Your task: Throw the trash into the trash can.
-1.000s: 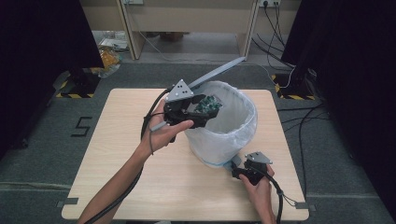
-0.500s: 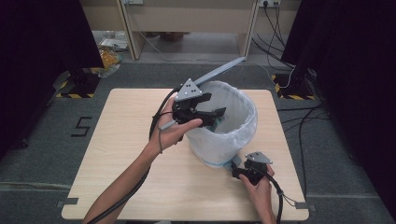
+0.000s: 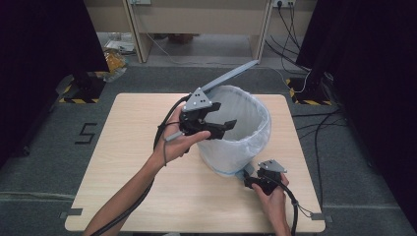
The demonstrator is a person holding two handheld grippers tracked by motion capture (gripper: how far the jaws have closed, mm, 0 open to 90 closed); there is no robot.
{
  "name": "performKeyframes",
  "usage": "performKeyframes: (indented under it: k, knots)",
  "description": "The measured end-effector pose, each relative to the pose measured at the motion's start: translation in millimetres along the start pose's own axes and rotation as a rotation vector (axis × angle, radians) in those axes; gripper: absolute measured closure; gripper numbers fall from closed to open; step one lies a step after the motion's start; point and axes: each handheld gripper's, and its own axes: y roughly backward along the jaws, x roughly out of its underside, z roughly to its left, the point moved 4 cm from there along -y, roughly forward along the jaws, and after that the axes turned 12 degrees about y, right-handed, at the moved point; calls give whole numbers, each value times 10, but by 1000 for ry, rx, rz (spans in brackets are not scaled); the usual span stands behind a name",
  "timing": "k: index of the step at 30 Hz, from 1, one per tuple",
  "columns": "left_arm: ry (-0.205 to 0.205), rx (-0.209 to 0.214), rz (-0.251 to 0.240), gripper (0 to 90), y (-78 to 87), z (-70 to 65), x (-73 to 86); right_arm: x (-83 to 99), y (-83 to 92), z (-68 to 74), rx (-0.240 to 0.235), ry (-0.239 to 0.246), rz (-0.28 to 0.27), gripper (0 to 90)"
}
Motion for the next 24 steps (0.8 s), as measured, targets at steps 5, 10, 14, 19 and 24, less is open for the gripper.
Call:
performKeyframes:
  k: [5,10,14,19,24]
  knots:
    - [14,-2,10,242,125,69,69,0,0,-1,-1,-1,1,133]
    - [15,-5,15,224,250,136,142,0,0,3,0,-3,0,133]
    - [16,-15,23,205,373,199,228,0,0,-1,-1,-1,1,134]
    - [22,-16,14,179,499,265,317,0,-1,-3,-2,1,0,133]
    - [28,-40,11,156,612,350,471,0,1,-2,-2,0,3,133]
